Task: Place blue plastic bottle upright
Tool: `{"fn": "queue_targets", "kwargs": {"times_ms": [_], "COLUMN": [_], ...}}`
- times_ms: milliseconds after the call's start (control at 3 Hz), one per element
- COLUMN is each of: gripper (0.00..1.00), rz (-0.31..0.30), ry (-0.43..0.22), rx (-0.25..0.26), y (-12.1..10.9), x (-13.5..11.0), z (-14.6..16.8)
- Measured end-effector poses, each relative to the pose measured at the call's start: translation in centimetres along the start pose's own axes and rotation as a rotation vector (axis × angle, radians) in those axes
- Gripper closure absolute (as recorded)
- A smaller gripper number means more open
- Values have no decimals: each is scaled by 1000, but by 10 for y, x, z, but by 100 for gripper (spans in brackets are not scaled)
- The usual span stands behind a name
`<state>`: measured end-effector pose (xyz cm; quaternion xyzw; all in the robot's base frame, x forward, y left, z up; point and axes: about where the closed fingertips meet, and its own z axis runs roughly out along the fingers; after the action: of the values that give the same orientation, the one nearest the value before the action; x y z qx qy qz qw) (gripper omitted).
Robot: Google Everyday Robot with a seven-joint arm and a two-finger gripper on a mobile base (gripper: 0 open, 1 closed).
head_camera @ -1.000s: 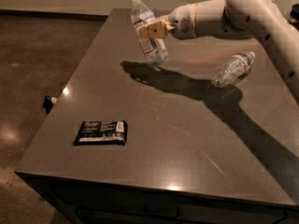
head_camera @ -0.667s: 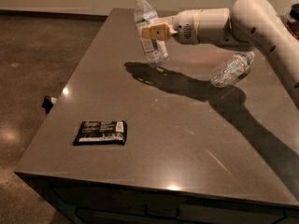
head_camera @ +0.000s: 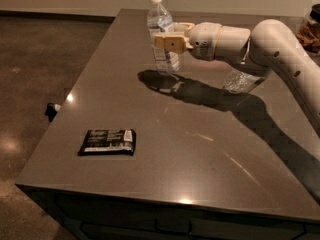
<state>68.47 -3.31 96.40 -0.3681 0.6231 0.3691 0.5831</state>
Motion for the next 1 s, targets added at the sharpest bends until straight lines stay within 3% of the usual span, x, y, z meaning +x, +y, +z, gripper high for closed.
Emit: {"fn": "queue_targets", "kwargs": {"times_ms": [333, 1000], "gripper": [100, 100], "rz": [-57, -144], "ry": [-32, -58], "rx": [-1, 57], "y": [8, 28], "x": [4, 18], "z": [-11, -44]}}
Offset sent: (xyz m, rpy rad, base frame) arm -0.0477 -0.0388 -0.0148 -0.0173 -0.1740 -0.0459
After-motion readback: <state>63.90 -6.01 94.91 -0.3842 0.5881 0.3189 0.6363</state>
